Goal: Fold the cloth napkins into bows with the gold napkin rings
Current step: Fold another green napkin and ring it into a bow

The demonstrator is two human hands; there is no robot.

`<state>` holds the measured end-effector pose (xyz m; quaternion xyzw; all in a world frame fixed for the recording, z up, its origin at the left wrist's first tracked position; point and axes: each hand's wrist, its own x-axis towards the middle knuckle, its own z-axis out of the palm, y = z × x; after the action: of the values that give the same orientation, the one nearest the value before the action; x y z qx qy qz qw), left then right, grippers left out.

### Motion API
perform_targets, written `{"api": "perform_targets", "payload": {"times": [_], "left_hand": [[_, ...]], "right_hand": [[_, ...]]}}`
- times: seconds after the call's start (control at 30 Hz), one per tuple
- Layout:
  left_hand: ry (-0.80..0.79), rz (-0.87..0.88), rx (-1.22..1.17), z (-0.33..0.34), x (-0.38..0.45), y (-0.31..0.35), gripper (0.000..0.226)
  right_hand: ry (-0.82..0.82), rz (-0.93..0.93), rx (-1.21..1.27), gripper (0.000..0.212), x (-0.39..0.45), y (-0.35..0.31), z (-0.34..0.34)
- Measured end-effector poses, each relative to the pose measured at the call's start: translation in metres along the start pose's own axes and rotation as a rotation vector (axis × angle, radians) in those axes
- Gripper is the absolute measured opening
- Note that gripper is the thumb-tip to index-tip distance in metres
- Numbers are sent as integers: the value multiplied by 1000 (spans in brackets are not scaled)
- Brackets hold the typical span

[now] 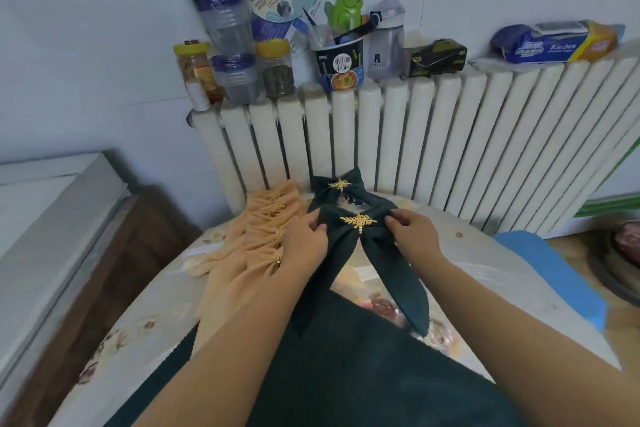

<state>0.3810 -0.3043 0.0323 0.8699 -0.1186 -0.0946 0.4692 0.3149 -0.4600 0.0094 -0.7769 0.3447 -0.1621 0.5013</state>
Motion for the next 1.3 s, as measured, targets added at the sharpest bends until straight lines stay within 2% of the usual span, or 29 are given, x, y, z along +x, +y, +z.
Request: {"api": "perform_targets", "payload": {"times": [0.2,0.37,0.53,0.73,1.0,1.17,1.3], "left_hand": [[-1,-100,7,18,85,14,34],[80,-157,7,44,153,-5,36],[140,-199,27,65,186,-33,32],[188,-217,113,92,198,-51,26],[102,-260,133,87,197,-40,37],[85,-130,75,76,170,-28,52],[87,3,98,62,136,-22,48]], "right_hand": [[-24,2,-44,26,90,-23,13],[-37,28,-30,27,150,-18,42],[-67,42,-63,29,185,4,73],[-19,61,-83,30,201,28,89],[-49,58,-191,35,202,26,92],[21,-59,-252,39,176,19,83],[39,-180,-291,36,134,18,70]]}}
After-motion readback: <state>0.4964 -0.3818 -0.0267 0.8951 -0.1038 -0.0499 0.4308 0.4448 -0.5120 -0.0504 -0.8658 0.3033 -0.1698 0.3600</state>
